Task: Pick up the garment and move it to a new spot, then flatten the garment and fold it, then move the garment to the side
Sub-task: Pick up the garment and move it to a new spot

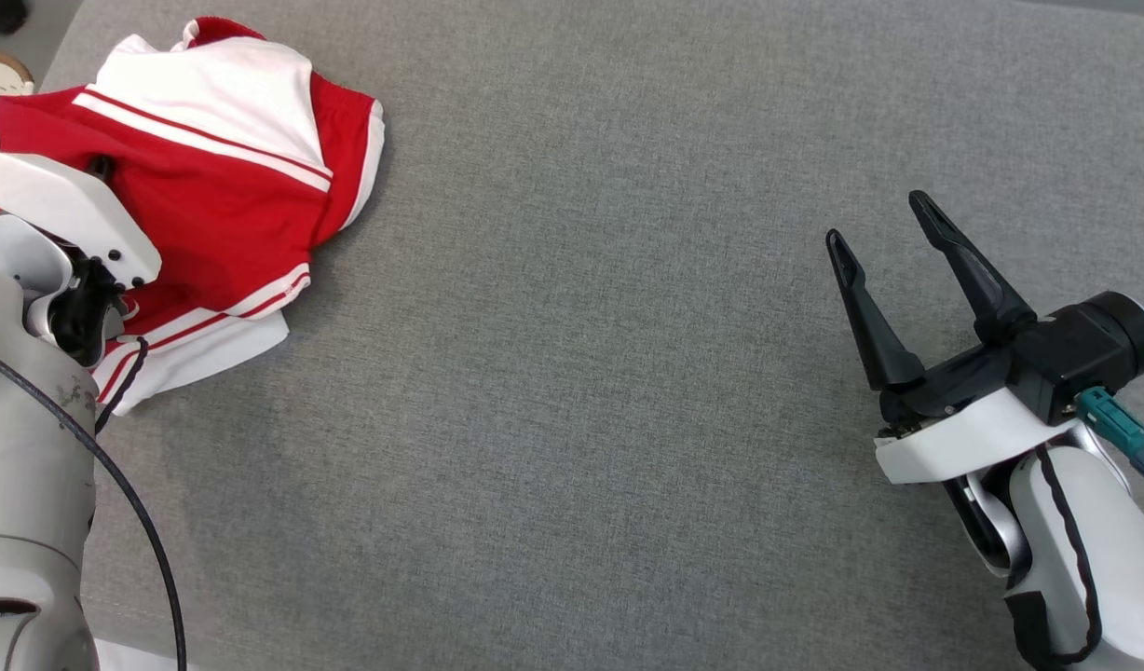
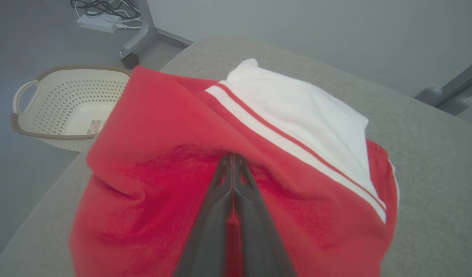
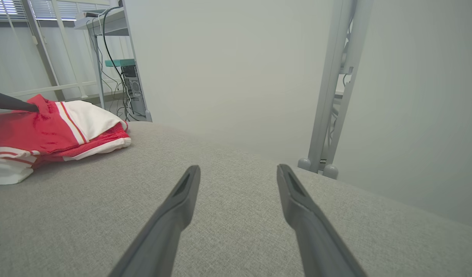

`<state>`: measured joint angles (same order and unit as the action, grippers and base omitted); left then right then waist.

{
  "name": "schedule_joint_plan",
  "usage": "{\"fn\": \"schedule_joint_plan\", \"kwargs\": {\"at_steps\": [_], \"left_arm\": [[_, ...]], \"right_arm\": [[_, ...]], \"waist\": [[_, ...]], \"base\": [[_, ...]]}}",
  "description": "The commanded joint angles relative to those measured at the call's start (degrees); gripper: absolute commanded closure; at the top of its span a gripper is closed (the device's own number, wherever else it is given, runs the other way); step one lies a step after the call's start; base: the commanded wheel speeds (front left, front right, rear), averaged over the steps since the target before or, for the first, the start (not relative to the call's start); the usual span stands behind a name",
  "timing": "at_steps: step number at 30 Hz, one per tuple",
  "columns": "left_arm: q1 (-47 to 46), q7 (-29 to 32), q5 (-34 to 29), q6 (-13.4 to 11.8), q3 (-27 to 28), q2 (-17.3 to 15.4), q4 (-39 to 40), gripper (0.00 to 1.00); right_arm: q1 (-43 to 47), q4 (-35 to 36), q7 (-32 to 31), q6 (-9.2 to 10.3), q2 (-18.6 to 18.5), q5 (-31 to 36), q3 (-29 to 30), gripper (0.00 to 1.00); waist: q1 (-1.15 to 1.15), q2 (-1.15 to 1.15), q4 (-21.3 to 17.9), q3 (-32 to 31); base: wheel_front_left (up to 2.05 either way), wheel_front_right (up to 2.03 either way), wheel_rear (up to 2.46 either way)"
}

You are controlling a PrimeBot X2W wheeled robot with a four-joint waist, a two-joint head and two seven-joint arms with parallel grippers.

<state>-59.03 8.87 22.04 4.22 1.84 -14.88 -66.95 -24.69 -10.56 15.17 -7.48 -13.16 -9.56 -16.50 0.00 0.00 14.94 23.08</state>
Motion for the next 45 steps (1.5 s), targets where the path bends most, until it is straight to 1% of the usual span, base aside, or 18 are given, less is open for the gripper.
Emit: {"fn": "schedule_joint_plan", "kwargs": {"at_steps": [1,10,14,17,21,23,26,29,30,35,40,45], "left_arm": [[0.0,-1.3,0.7,0.1,0.4,0.2,0.2,1.0],[1.1,-15.3,0.7,1.4,0.1,0.2,2.1,1.0],[1.4,-20.4,0.7,2.3,-0.6,0.6,3.6,1.0],[2.0,-22.9,0.7,2.8,-1.3,1.1,6.5,1.0],[2.9,-24.0,0.6,3.2,-2.3,2.2,12.7,1.0],[3.8,-24.0,0.4,3.3,-2.4,2.5,17.2,1.0],[6.2,-24.0,0.1,3.3,-3.0,4.0,23.6,1.0],[7.8,-24.0,0.8,3.3,-5.0,5.4,28.8,1.0],[7.8,-24.0,0.8,3.3,-5.0,5.4,28.8,1.0],[10.1,-23.3,4.0,3.3,-10.1,7.4,34.9,1.0],[12.0,-21.3,5.8,3.3,-14.3,7.2,39.0,1.0],[13.5,-20.1,5.9,3.3,-17.2,7.5,40.6,1.0]], "right_arm": [[0.0,-0.4,0.1,-0.03,-0.1,-0.1,0.4,0.0],[2.0,-1.4,0.1,-0.03,1.9,-0.5,1.2,0.0],[3.3,-2.1,0.1,-0.03,3.2,-0.6,1.6,0.0],[4.1,-2.3,0.1,-0.03,4.1,-0.6,2.4,0.0],[5.5,-2.5,0.1,-0.03,5.1,-0.6,3.5,0.0],[5.9,-2.5,0.1,-0.03,5.7,-0.6,4.2,0.0],[6.8,-2.6,0.1,-0.03,6.8,-0.6,4.9,0.0],[7.4,-2.7,0.1,-0.02,7.3,-0.5,5.8,0.0],[7.4,-2.7,0.1,-0.02,7.3,-0.5,5.8,0.0],[8.4,-2.5,0.1,-0.03,8.2,-0.2,7.7,0.0],[8.8,-2.3,0.1,-0.03,8.5,-0.2,8.8,0.0],[8.9,-2.1,0.1,-0.03,8.5,-0.1,9.2,0.0]], "waist": [[0.0,0.0,0.1,-0.8],[0.0,0.0,0.2,-6.4],[0.0,0.0,0.2,-9.3],[0.0,0.0,0.0,-11.5],[0.0,0.0,-0.4,-14.3],[0.0,0.0,-0.8,-15.6],[0.0,0.0,-2.0,-17.5],[0.0,0.0,-3.5,-19.3],[0.0,0.0,-3.5,-19.3],[0.0,0.0,-6.5,-21.2],[0.0,0.0,-10.0,-21.5],[0.0,0.0,-12.5,-21.2]], "base": [[0.0,0.0,0.0],[0.0,0.0,0.0],[0.0,0.0,0.0],[0.0,0.0,0.0],[0.0,0.0,0.0],[0.0,0.0,0.0],[0.0,0.0,0.0],[0.0,0.0,0.0],[0.0,0.0,0.0],[0.0,0.0,0.0],[0.0,0.0,0.0],[0.0,0.0,0.0]]}}
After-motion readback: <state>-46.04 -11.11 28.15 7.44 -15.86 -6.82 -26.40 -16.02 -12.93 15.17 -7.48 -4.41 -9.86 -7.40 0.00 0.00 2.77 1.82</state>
